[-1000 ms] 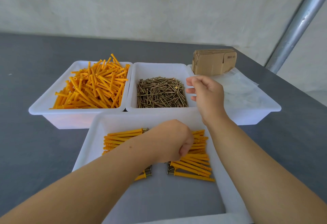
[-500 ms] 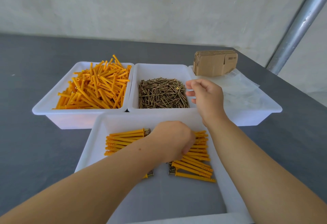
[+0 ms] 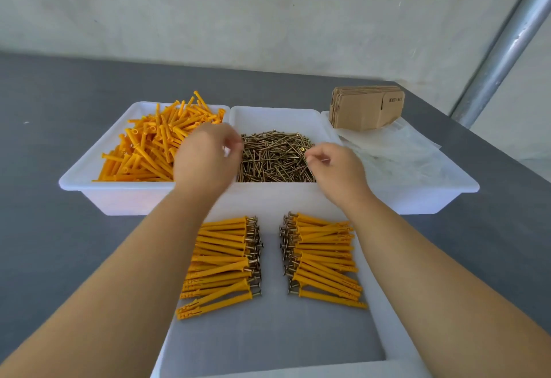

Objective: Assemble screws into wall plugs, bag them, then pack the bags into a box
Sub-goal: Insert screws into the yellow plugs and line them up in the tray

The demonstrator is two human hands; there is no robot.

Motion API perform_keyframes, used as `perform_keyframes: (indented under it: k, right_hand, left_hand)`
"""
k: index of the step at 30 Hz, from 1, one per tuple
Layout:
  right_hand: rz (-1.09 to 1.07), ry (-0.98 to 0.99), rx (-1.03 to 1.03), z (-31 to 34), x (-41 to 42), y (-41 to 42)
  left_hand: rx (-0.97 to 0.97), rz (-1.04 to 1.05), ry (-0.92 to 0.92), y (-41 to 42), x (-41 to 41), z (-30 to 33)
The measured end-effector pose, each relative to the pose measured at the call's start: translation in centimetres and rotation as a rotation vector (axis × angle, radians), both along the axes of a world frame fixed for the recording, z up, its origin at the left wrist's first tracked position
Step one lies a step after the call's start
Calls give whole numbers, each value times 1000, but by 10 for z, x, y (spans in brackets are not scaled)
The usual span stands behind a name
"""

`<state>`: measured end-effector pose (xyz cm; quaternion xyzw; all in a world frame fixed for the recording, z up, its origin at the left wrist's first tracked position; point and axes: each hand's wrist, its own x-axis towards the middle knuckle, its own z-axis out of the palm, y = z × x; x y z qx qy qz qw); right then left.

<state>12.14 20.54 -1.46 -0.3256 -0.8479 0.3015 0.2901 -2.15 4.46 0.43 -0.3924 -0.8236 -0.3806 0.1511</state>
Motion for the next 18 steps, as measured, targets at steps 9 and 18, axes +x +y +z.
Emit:
perform_keyframes:
  k: [9, 18]
  right_hand:
    - [232, -945, 44, 19, -43, 2]
    - [183, -959, -4, 5, -59, 22]
  left_hand:
    - [-643, 355, -345, -4, -39, -17]
    - [-832, 234, -364, -2, -47, -17]
